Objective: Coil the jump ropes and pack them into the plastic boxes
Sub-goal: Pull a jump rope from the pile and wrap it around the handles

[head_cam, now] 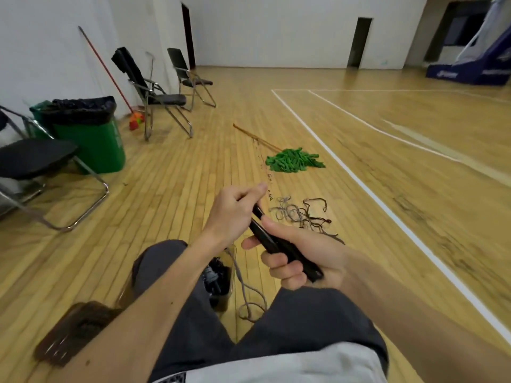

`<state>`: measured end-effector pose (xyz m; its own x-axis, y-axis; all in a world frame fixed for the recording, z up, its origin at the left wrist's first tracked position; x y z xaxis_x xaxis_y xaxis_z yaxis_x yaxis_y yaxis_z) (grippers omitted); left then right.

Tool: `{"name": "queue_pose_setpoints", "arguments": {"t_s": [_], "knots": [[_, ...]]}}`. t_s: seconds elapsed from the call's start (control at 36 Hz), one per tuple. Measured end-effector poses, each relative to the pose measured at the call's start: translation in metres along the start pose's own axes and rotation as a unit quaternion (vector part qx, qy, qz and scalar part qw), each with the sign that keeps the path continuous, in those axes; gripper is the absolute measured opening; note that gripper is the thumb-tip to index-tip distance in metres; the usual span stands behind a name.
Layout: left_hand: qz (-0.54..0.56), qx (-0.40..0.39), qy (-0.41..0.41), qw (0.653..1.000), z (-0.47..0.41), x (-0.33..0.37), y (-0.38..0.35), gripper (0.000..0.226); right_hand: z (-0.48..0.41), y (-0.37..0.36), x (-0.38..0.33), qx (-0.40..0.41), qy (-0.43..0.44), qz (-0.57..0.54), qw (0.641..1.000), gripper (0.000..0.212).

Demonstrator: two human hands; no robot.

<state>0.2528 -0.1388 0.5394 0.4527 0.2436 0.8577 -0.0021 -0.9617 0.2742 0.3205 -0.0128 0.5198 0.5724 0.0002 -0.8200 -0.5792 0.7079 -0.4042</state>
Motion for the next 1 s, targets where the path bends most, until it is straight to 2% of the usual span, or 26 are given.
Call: {"name": "queue_pose_setpoints", "arguments": {"t_s": [0.06,0.14,0.22,0.36,0.56,0.64,0.69,0.81,0.89,1.0], "knots": [[-0.031,0.022,0.004,0.999,0.004,-0.008,0.003,0.057,-0.004,0.003,0.009,0.013,0.005,-0.011,1.0,0.051],[-0.069,0.064,0.027,0.995,0.009,-0.016,0.009,0.055,-0.007,0.003,0.016,0.03,0.021,-0.001,0.999,0.043],[-0.088,0.071,0.051,0.992,0.011,-0.028,0.008,0.048,-0.012,0.004,0.021,0.069,0.009,0.037,0.997,0.034],[-0.11,0.062,0.037,0.991,0.008,-0.033,0.007,0.043,-0.018,0.007,0.02,0.09,-0.023,0.076,0.993,0.018],[-0.093,0.017,0.028,0.995,-0.003,-0.052,0.002,0.049,-0.037,0.027,0.022,0.089,-0.042,0.065,0.993,0.019],[0.022,-0.006,0.093,0.995,-0.009,-0.07,0.001,0.05,-0.051,0.041,0.022,0.087,-0.023,0.042,0.995,0.025],[0.112,-0.015,0.146,0.983,-0.012,-0.085,-0.001,0.055,-0.061,0.049,0.019,0.084,-0.007,0.032,0.996,0.026],[0.171,-0.009,0.214,0.962,-0.014,-0.116,-0.008,0.056,-0.086,0.075,0.012,0.109,0.006,0.044,0.993,0.032],[0.141,-0.009,0.234,0.962,-0.018,-0.142,-0.016,0.046,-0.106,0.095,0.01,0.134,0.007,0.084,0.987,0.034],[0.069,-0.046,0.252,0.964,-0.024,-0.17,-0.024,0.043,-0.13,0.119,0.005,0.153,0.014,0.136,0.979,0.028]]}}
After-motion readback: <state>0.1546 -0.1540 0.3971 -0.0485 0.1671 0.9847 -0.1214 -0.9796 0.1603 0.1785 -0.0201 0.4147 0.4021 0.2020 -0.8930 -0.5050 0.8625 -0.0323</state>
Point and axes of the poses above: each hand's wrist, its own z-axis away from the middle knuckle, its own y-axis out of the back of the hand, x = y × z, the point moved 4 cm from there along -z, towards the middle knuckle, and after that the axes turned 4 degrees about -y, right-handed, at the moved point
